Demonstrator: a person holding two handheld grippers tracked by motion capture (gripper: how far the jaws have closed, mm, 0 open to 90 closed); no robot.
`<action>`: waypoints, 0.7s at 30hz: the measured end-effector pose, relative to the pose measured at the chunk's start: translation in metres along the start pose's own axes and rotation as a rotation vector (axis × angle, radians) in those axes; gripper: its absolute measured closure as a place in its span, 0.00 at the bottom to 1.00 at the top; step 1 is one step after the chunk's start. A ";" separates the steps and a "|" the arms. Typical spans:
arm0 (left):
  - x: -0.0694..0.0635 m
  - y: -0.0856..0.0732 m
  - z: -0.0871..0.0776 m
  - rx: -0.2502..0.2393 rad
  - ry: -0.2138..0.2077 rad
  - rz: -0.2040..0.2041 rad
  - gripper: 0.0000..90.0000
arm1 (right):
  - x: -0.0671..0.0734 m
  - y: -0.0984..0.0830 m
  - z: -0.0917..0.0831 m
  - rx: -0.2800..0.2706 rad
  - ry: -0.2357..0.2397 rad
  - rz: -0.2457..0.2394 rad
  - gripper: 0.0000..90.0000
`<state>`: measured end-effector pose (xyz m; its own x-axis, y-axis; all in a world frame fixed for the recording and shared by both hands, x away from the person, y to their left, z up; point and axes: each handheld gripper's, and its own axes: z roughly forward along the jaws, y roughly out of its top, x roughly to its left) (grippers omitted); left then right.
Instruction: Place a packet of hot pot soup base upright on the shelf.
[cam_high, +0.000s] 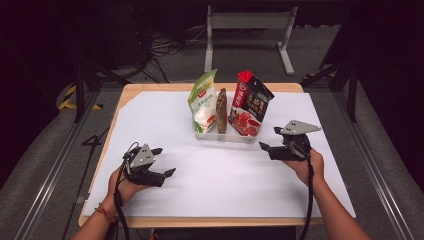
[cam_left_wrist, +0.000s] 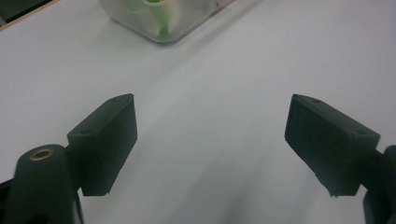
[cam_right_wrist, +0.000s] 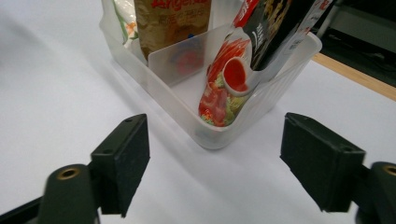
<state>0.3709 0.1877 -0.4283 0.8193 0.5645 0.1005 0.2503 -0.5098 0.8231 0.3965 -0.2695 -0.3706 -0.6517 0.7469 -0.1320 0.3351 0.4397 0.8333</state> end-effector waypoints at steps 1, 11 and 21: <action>0.000 0.000 0.000 -0.001 0.000 -0.001 0.20 | 0.000 -0.001 -0.001 -0.002 0.002 -0.007 0.26; 0.000 0.000 0.000 0.000 0.000 -0.001 0.20 | 0.000 -0.013 -0.009 0.021 -0.016 -0.036 0.22; 0.000 0.000 0.001 0.005 -0.003 0.001 0.19 | 0.004 -0.029 -0.017 0.033 -0.033 -0.077 0.17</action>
<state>0.3708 0.1872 -0.4288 0.8207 0.5626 0.0996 0.2526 -0.5137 0.8199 0.3729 -0.2880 -0.3856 -0.6539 0.7259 -0.2135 0.3069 0.5123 0.8021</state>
